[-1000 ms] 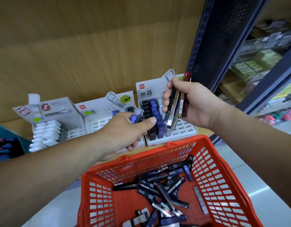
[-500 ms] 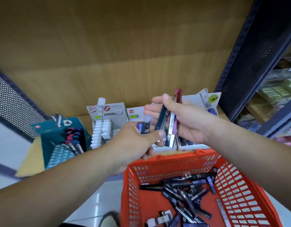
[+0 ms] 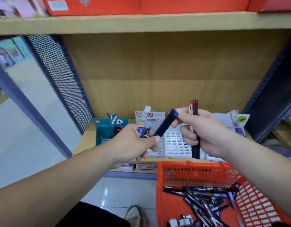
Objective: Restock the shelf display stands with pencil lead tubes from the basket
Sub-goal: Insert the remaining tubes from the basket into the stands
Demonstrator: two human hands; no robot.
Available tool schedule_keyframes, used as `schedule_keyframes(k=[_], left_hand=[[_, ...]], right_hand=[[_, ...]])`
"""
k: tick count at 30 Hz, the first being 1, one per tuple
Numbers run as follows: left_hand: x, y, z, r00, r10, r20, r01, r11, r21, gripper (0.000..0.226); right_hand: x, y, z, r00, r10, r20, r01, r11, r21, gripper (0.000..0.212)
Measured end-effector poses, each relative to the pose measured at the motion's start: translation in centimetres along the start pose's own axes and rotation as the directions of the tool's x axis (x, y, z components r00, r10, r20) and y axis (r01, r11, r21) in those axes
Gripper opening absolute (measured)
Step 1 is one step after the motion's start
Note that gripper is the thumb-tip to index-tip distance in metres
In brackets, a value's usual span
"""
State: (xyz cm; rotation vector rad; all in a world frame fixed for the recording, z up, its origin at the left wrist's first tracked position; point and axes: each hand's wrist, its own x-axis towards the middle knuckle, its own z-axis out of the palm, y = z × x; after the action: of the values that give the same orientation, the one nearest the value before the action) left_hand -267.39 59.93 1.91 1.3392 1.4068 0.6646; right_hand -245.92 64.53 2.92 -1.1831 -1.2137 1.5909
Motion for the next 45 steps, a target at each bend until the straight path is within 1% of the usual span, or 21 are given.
schedule_keyframes(k=[3,7,9,11,12,14,17,19,21,22,25,27,30,32,35,39,45], left_hand=[[-1.9,-0.3,-2.1,1.0,0.003,-0.031,-0.002,1.0,0.012,0.014],[-2.7,-2.6,-3.7,0.999,-0.048,-0.014,0.048,0.998,0.029,0.017],[-2.4,-4.5,-4.5,0.997,-0.083,0.005,0.083,0.996,0.016,0.018],[-1.8,-6.6,-5.5,0.993,-0.114,0.025,0.114,0.994,0.006,0.018],[-1.3,-7.6,-6.1,0.99,-0.135,0.043,0.135,0.991,-0.007,0.018],[-0.2,-9.5,-7.4,0.975,-0.204,0.083,0.205,0.979,-0.007,0.016],[1.3,-12.5,-9.8,0.945,-0.309,0.111,0.301,0.95,0.085,0.006],[2.4,-14.3,-11.0,0.937,-0.348,0.043,0.344,0.936,0.069,0.012],[3.5,-15.6,-11.9,0.922,-0.386,-0.041,0.386,0.922,-0.022,0.019],[4.2,-16.1,-12.2,0.915,-0.399,-0.061,0.397,0.917,-0.045,0.022],[6.0,-17.8,-13.1,0.907,-0.415,-0.067,0.414,0.91,-0.031,0.027],[6.7,-18.5,-13.7,0.908,-0.413,-0.073,0.413,0.911,-0.017,0.026],[7.4,-19.9,-14.1,0.911,-0.396,-0.117,0.393,0.918,-0.047,0.022],[7.8,-20.3,-14.0,0.918,-0.381,-0.11,0.375,0.924,-0.07,0.019],[8.0,-20.4,-13.8,0.937,-0.343,-0.06,0.34,0.939,-0.056,0.017],[8.2,-20.5,-13.9,0.95,-0.312,0.0,0.312,0.949,-0.044,0.016],[8.4,-21.1,-13.9,0.939,-0.343,0.0,0.343,0.939,-0.026,0.017]], right_hand=[[-0.9,-0.6,2.7,0.999,-0.029,0.039,0.03,0.999,-0.035,0.021],[-0.7,0.5,5.6,0.999,-0.021,-0.024,0.021,1.0,-0.009,0.028],[-0.1,1.5,7.0,1.0,-0.013,-0.025,0.01,0.994,-0.107,0.023],[0.8,2.8,8.4,1.0,-0.009,-0.023,0.002,0.963,-0.269,0.015],[1.4,3.4,9.0,0.999,-0.006,-0.036,-0.007,0.943,-0.334,0.014],[2.7,4.6,9.9,0.996,-0.011,-0.085,-0.024,0.915,-0.403,0.013],[5.1,6.0,10.9,0.99,-0.067,-0.126,-0.014,0.834,-0.552,0.013],[6.8,6.9,11.4,0.989,-0.103,-0.102,0.017,0.785,-0.62,0.011],[8.7,8.1,12.2,0.991,-0.116,-0.074,0.043,0.77,-0.636,0.01],[9.5,8.6,12.7,0.99,-0.129,-0.063,0.058,0.76,-0.647,0.011],[12.2,10.6,14.2,0.987,-0.157,-0.04,0.082,0.698,-0.712,0.018],[13.4,11.4,15.1,0.984,-0.179,0.003,0.117,0.629,-0.768,0.02],[14.8,12.9,16.1,0.973,-0.221,0.063,0.174,0.527,-0.832,0.007],[15.1,13.9,16.4,0.97,-0.223,0.101,0.2,0.485,-0.851,0.006],[15.4,15.2,16.4,0.962,-0.232,0.144,0.237,0.448,-0.862,0.007],[15.7,16.6,16.5,0.96,-0.234,0.152,0.243,0.43,-0.87,0.009],[15.9,17.1,17.2,0.94,-0.285,0.19,0.296,0.397,-0.869,0.007]])
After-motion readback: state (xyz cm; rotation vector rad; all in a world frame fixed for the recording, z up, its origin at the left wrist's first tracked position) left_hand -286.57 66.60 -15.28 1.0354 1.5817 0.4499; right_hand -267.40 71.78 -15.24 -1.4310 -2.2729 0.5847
